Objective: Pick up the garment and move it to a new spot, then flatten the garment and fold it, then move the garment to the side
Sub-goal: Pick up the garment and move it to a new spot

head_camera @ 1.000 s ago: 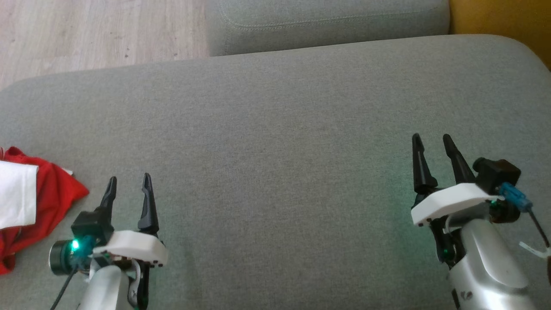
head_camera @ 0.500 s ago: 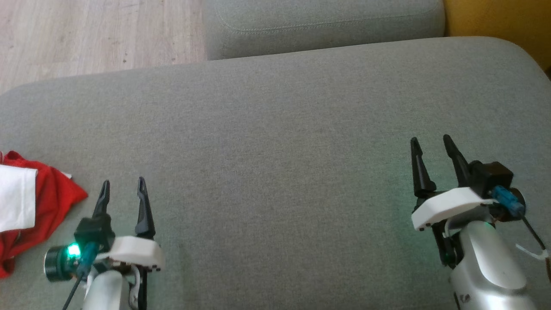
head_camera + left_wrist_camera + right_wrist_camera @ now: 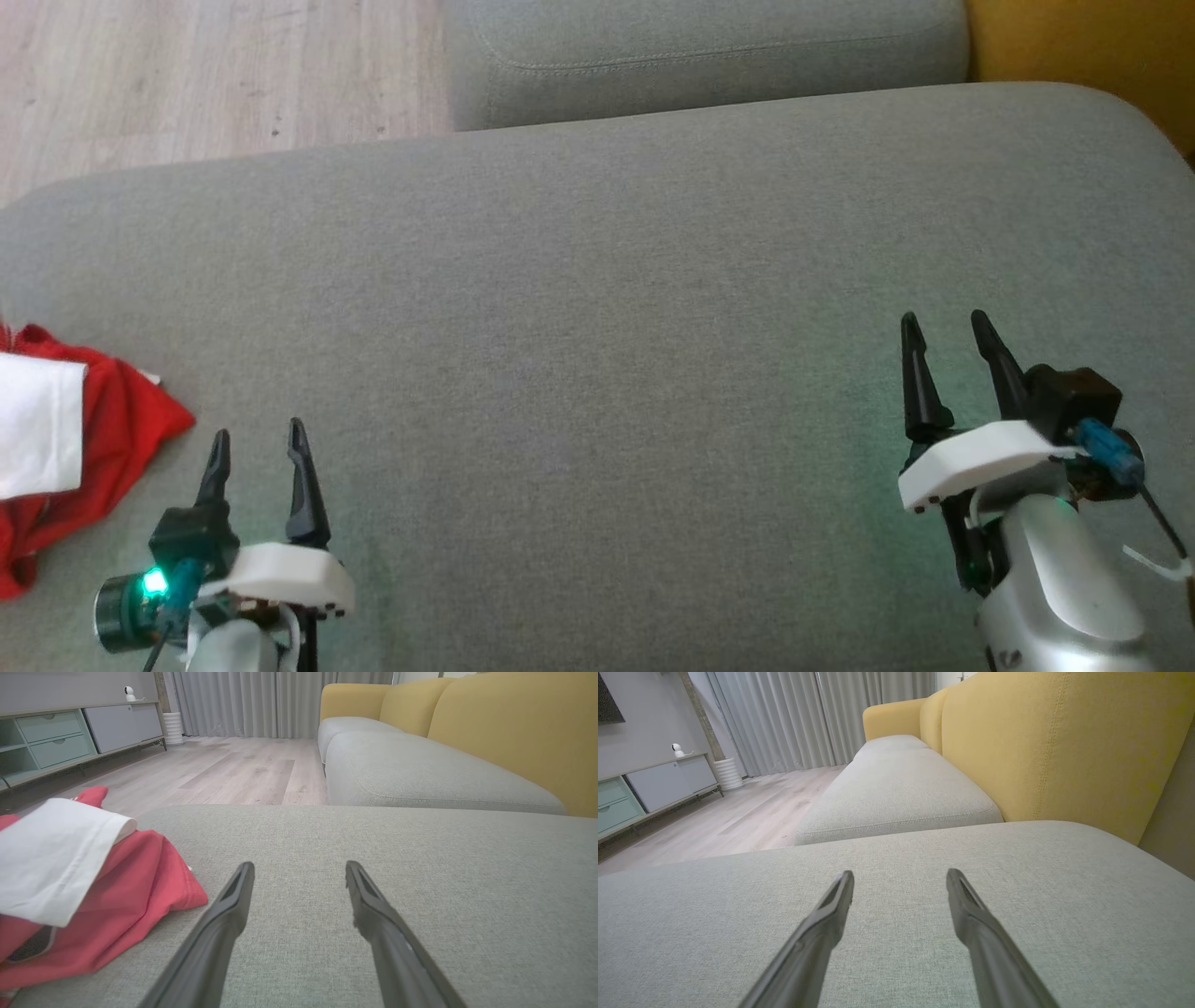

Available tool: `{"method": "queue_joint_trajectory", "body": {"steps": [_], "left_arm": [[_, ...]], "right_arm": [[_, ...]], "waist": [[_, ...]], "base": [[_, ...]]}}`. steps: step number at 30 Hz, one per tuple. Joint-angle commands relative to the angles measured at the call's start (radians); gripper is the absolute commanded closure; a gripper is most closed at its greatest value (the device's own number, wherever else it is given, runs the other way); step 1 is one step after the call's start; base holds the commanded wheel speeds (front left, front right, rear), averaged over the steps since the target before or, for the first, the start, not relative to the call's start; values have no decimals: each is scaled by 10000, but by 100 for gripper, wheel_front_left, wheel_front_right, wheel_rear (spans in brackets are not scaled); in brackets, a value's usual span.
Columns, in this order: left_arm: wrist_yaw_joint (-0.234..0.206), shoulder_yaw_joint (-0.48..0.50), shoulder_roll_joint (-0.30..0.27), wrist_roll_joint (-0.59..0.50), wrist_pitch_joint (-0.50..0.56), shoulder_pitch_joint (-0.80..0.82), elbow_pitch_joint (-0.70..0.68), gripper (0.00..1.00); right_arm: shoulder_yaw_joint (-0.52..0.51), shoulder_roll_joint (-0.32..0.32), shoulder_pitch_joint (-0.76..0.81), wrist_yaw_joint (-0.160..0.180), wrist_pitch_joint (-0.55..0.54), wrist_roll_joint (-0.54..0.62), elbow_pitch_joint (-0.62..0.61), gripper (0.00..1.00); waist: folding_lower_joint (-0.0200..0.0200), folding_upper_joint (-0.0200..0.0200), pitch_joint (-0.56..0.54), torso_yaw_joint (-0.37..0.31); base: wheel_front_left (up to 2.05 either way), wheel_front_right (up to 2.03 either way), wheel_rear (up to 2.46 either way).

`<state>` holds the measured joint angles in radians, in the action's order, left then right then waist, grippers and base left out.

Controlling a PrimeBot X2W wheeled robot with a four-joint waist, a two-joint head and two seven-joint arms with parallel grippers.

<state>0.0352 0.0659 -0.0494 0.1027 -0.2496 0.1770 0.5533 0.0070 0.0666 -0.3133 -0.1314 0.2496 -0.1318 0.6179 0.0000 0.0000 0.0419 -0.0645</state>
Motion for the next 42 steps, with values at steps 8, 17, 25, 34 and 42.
{"method": "queue_joint_trajectory", "body": {"steps": [8,17,25,34,42], "left_arm": [[87,220,-34,-188,-122,390,-197,0],[248,-327,-12,-126,-122,445,-295,0],[182,-96,-17,-248,-122,520,-253,0],[266,25,-20,-405,-122,553,-140,0],[297,140,-40,-490,-122,708,-13,0]], "right_arm": [[505,-113,-191,7,122,-96,-291,0],[1116,-148,-193,7,122,-422,-137,0],[1690,-161,-216,7,122,-789,-77,0],[1660,-163,-59,7,122,-836,29,0],[1938,-163,-45,7,122,-1027,49,0]], "waist": [[0,0,24,976],[0,0,75,2680],[0,0,2,3088],[0,0,-157,3666],[0,0,-172,3938]], "base": [[0,0,0],[0,0,0],[0,0,0],[0,0,0],[0,0,0]]}}
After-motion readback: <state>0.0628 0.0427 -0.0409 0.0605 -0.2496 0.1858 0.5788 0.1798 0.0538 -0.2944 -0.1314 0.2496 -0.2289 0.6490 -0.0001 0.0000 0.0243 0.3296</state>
